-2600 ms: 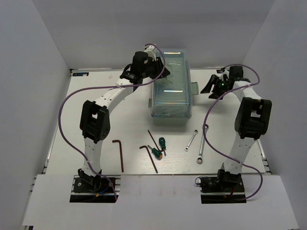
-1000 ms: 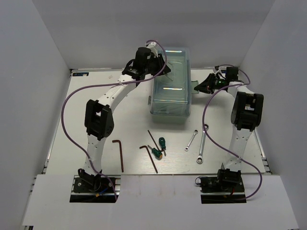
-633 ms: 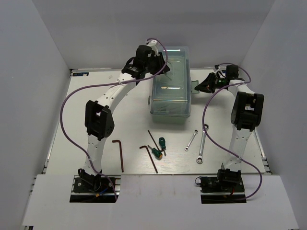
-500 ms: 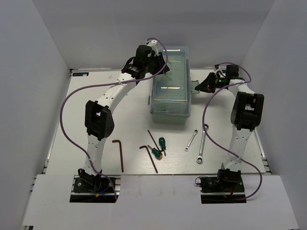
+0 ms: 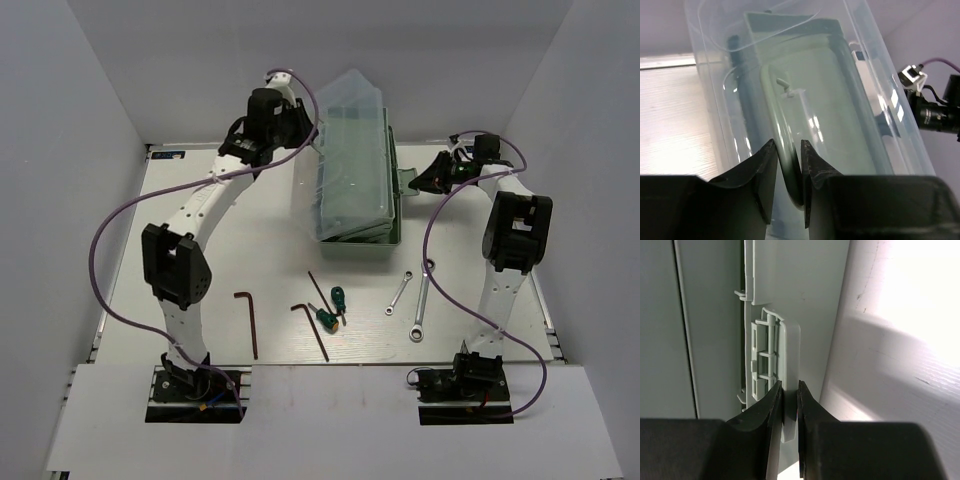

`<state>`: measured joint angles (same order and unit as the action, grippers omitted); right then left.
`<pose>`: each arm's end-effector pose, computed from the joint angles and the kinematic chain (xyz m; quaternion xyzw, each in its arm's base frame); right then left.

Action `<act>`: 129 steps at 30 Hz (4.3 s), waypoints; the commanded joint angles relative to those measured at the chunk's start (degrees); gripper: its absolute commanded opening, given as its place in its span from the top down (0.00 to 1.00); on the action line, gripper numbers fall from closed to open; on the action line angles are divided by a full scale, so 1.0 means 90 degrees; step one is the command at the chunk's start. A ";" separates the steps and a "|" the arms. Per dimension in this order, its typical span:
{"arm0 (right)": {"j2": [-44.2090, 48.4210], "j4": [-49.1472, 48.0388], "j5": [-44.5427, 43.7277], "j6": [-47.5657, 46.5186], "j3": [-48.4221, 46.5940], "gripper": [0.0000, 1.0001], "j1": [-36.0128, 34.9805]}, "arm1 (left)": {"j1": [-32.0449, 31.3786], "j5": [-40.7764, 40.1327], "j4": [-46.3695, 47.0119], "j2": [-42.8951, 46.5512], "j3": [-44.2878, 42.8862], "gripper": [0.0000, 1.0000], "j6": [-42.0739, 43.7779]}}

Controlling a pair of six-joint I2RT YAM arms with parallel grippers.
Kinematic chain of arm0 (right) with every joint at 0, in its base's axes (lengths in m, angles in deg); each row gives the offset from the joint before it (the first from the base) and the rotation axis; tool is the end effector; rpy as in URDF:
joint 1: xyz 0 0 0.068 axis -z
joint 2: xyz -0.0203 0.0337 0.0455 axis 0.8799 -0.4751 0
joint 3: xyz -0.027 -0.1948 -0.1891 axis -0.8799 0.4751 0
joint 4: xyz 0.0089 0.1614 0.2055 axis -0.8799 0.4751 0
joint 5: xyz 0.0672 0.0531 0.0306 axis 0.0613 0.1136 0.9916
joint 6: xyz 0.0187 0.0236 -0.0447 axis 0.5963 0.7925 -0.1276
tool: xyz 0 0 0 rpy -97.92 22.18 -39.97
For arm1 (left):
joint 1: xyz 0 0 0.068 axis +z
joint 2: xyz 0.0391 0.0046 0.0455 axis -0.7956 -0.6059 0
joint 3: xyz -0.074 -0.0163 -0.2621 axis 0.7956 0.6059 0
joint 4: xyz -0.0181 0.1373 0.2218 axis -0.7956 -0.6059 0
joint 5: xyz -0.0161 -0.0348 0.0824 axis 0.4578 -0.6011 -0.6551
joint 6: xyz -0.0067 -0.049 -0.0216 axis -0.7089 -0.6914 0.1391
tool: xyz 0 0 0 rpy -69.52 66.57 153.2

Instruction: Sort the tools into containers

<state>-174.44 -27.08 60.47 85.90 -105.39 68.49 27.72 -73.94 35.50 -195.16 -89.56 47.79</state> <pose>0.4915 -0.0309 0.1836 0.0433 0.8556 0.4423 0.2653 0.4223 -0.2005 0.3749 0.0420 0.8227 -0.2653 0.5010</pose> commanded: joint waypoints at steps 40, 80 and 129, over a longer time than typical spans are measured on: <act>0.0138 0.0326 -0.0127 -0.0844 -0.0372 1.00 0.0401 | 0.2435 -0.1748 -0.0792 0.3655 0.4171 0.14 -0.0259; 0.6417 0.1900 -0.4130 -0.2750 0.6443 0.23 -0.1083 | 0.1937 0.2070 -0.2511 0.7279 0.7258 0.38 0.0708; 0.5391 0.1263 -0.6719 -0.1108 0.6551 1.00 -0.1562 | -0.2729 0.0753 -0.0186 0.4527 0.6077 0.36 0.0190</act>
<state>-127.84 -18.53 2.04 77.73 -47.27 52.60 7.48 -64.49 31.92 -151.42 -31.49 48.14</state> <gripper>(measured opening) 0.215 0.645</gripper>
